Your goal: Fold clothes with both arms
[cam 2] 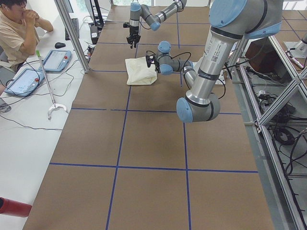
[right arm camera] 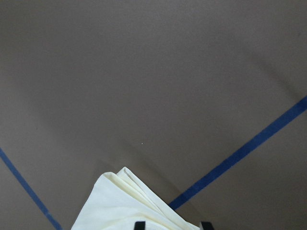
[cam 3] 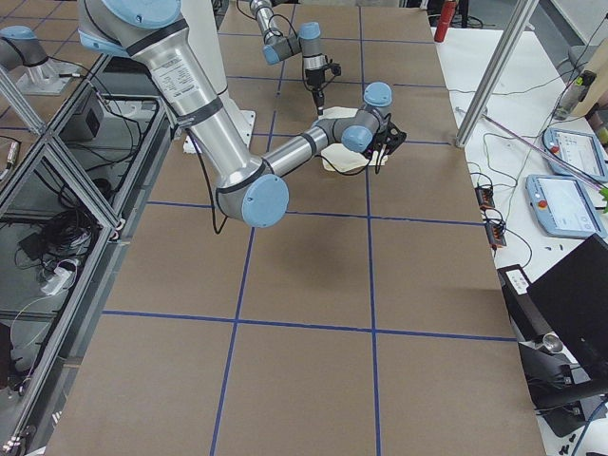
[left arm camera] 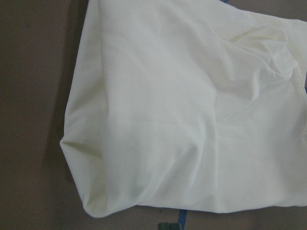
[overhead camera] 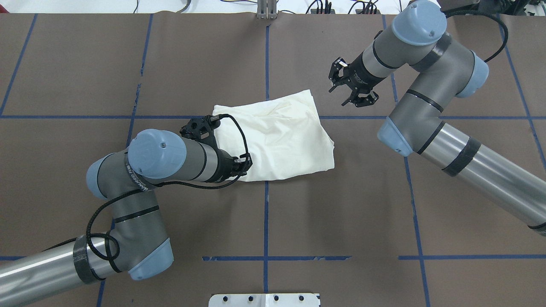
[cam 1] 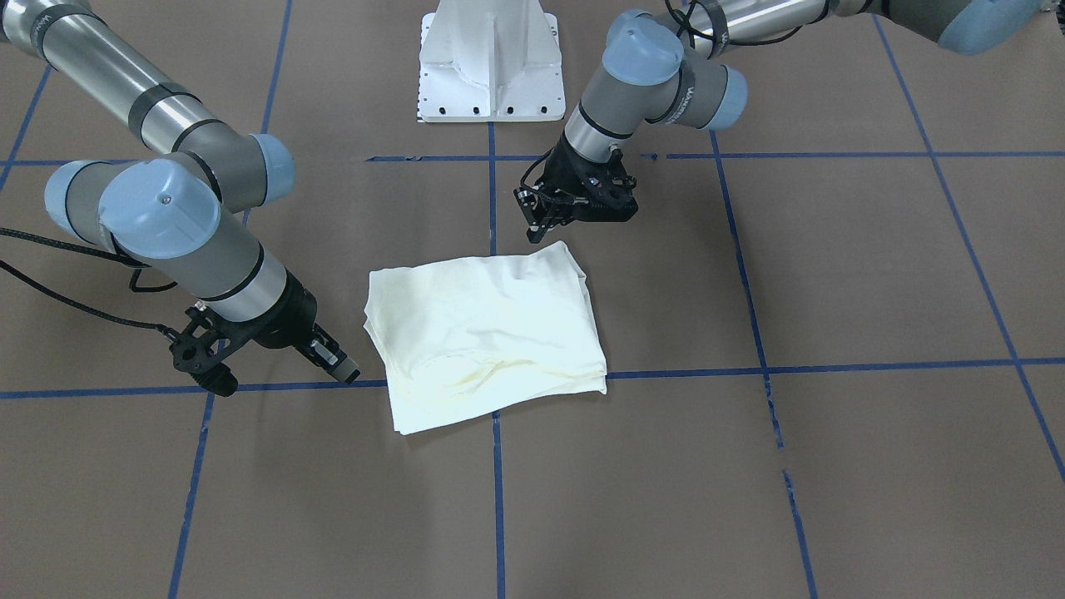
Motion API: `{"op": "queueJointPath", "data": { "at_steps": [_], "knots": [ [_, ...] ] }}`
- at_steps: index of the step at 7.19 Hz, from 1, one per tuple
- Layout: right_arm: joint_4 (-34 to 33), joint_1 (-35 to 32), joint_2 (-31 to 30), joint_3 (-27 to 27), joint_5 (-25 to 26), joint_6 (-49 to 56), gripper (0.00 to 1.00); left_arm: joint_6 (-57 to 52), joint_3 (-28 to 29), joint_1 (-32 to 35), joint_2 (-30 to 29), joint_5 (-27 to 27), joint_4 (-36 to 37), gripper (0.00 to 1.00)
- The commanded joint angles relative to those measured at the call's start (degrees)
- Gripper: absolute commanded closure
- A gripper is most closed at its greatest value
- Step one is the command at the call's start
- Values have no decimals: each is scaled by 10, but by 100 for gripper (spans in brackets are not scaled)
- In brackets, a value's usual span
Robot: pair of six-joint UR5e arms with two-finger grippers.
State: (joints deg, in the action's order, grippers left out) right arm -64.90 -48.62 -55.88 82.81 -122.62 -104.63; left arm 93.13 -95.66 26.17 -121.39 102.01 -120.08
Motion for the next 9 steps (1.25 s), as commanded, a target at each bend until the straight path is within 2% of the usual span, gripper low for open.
{"op": "queueJointPath", "data": {
  "at_steps": [1, 4, 7, 8, 9],
  "knots": [
    [-1, -1, -20, 21, 5, 1, 0, -33, 38, 2, -6, -24, -2, 100],
    [-1, -1, -20, 23, 5, 0, 0, -127, 44, 48, 22, -23, -2, 100],
    [-1, 0, -20, 21, 5, 1, 0, -138, 43, 52, 63, -23, -1, 100],
    [-1, 0, -20, 21, 5, 1, 0, -138, 36, 56, 83, -19, 0, 100],
    [-1, 1, -20, 21, 5, 1, 0, -138, 2, 64, 88, -17, 6, 100]
  ]
}}
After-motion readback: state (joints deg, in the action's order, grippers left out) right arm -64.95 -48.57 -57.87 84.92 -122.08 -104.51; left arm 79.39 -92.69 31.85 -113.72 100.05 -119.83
